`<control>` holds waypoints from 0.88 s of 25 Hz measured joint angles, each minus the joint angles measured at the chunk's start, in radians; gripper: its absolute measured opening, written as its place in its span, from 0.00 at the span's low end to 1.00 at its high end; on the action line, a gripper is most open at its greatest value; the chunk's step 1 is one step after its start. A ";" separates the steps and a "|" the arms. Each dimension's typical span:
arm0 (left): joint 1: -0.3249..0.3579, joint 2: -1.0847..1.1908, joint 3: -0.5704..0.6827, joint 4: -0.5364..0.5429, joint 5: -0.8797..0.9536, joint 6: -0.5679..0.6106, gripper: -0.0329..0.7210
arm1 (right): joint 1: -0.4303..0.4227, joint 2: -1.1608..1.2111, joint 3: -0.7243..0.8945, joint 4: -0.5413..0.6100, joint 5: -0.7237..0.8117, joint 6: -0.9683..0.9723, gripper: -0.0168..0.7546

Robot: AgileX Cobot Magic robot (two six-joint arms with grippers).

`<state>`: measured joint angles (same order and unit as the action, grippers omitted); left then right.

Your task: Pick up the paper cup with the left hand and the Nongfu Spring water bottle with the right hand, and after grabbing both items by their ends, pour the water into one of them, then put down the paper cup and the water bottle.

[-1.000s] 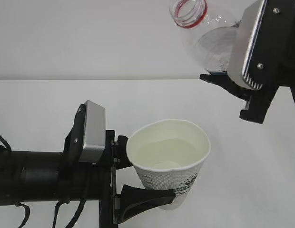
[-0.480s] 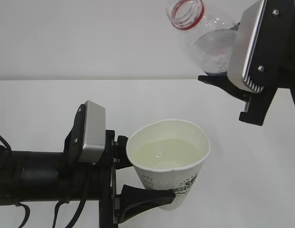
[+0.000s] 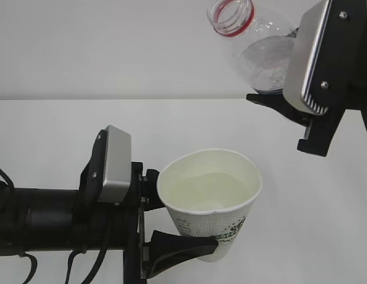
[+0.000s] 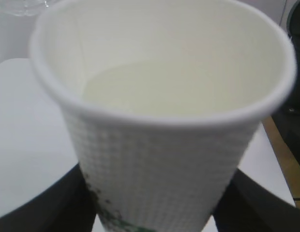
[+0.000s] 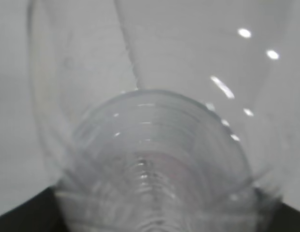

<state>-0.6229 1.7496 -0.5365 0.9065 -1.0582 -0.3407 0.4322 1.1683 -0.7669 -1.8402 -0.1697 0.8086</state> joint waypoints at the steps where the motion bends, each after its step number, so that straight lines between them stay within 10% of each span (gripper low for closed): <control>1: 0.000 0.000 0.000 0.000 0.000 0.000 0.69 | 0.000 0.000 0.000 0.003 0.000 0.000 0.61; 22: 0.000 0.000 0.000 0.002 0.000 0.000 0.69 | 0.000 -0.104 0.000 0.062 0.021 0.000 0.60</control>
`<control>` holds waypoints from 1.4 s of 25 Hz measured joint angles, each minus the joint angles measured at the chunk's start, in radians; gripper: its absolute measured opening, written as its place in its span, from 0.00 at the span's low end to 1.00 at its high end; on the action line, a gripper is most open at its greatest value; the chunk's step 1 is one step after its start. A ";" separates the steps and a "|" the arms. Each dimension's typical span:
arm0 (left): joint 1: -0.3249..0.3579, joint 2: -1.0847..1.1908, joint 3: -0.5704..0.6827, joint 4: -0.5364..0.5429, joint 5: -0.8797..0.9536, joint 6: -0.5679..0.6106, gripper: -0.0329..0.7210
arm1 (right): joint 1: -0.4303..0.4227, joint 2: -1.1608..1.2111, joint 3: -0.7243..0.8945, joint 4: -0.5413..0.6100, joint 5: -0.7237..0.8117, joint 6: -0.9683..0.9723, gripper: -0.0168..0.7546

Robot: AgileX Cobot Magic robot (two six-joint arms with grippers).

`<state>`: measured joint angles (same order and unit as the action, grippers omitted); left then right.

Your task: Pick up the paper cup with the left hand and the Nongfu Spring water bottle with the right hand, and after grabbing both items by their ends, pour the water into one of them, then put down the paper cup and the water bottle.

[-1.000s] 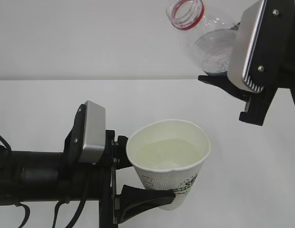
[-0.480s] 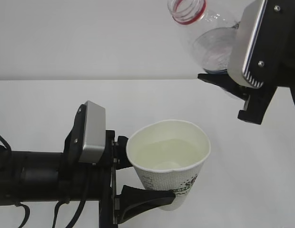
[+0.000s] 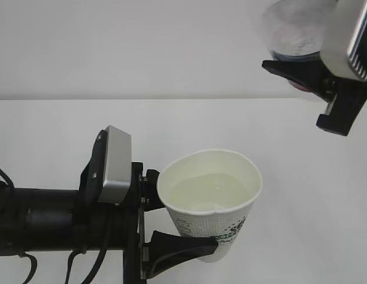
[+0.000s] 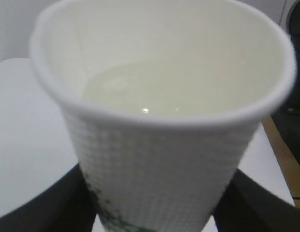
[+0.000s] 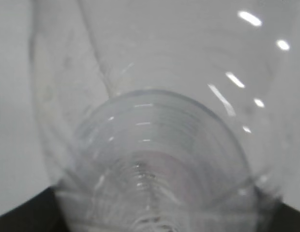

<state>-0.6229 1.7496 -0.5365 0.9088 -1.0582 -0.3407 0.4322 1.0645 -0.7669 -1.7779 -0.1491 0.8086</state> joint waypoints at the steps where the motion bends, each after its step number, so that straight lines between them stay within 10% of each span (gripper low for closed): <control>1: 0.000 0.000 0.000 0.000 0.000 0.000 0.69 | 0.000 -0.008 0.000 0.009 0.002 0.000 0.60; 13: 0.000 0.000 0.000 0.007 0.000 0.000 0.69 | -0.011 -0.026 0.000 0.033 0.078 0.000 0.60; 35: 0.000 0.000 0.000 0.007 0.000 0.002 0.69 | -0.399 -0.020 -0.001 0.289 -0.213 -0.101 0.60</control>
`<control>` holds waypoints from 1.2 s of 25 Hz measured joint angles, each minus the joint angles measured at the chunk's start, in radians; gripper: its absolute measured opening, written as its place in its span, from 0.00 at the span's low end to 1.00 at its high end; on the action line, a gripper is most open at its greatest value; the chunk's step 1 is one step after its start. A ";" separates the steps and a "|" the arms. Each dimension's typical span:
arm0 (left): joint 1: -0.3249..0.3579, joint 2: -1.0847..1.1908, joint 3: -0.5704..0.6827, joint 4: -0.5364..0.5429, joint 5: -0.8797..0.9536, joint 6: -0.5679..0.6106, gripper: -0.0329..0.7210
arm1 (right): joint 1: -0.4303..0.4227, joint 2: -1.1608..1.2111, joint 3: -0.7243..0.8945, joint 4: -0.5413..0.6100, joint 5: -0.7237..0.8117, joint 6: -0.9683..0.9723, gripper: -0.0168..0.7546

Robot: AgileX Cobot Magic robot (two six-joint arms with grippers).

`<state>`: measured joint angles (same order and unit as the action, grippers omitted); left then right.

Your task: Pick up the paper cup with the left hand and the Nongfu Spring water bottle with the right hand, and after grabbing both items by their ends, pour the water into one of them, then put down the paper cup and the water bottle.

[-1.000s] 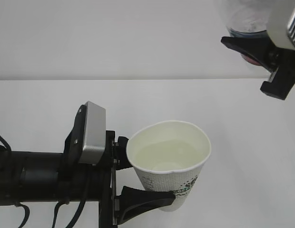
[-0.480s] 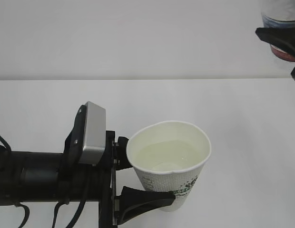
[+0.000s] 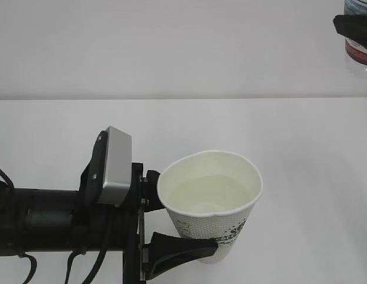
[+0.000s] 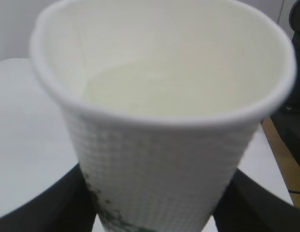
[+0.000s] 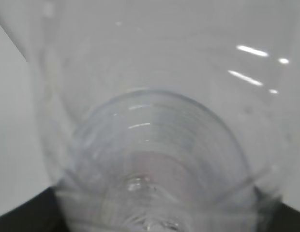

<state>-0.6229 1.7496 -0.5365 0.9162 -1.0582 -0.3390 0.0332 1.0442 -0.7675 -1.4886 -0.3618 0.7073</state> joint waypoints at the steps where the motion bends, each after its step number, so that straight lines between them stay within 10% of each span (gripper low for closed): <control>1: 0.000 0.000 0.000 0.000 0.000 0.000 0.69 | -0.002 0.008 0.000 0.025 -0.005 -0.013 0.60; 20: 0.000 0.000 0.000 0.000 0.007 0.000 0.69 | -0.038 0.159 0.004 0.419 -0.089 -0.203 0.60; 30: 0.000 0.000 0.000 0.000 0.007 0.000 0.69 | -0.038 0.159 0.187 0.917 -0.225 -0.527 0.60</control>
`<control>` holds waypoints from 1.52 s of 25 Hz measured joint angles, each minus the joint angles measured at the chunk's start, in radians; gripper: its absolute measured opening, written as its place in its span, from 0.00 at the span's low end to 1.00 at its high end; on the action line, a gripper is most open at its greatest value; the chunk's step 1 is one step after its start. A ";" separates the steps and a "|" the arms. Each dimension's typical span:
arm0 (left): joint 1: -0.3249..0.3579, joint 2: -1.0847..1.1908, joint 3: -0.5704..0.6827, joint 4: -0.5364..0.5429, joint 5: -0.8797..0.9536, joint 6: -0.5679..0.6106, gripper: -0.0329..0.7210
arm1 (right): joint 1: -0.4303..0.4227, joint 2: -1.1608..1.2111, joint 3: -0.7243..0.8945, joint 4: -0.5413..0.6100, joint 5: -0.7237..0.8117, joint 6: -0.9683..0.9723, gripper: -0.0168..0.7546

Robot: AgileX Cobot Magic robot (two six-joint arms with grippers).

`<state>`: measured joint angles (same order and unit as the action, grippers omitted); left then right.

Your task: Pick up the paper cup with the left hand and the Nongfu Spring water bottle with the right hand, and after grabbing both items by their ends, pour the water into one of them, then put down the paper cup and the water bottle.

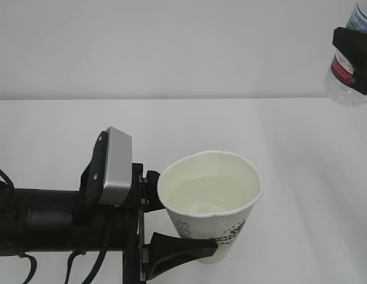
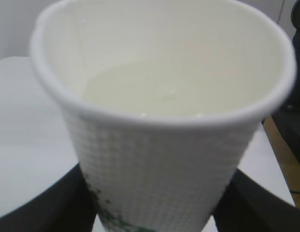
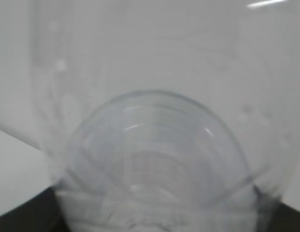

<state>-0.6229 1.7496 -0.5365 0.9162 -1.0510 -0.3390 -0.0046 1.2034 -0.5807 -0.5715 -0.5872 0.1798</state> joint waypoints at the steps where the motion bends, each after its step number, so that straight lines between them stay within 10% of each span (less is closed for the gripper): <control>1: 0.000 0.000 0.000 0.000 0.000 0.000 0.69 | 0.000 0.000 0.019 0.044 -0.020 -0.026 0.60; 13: 0.000 0.000 0.000 0.000 0.000 0.000 0.69 | 0.000 0.000 0.138 0.331 -0.076 -0.230 0.60; 38: 0.000 0.000 0.000 0.000 0.001 0.000 0.69 | 0.000 0.201 0.143 0.405 -0.149 -0.227 0.60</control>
<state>-0.6229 1.7496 -0.5365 0.9162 -1.0504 -0.3390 -0.0046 1.4047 -0.4372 -0.1666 -0.7359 -0.0473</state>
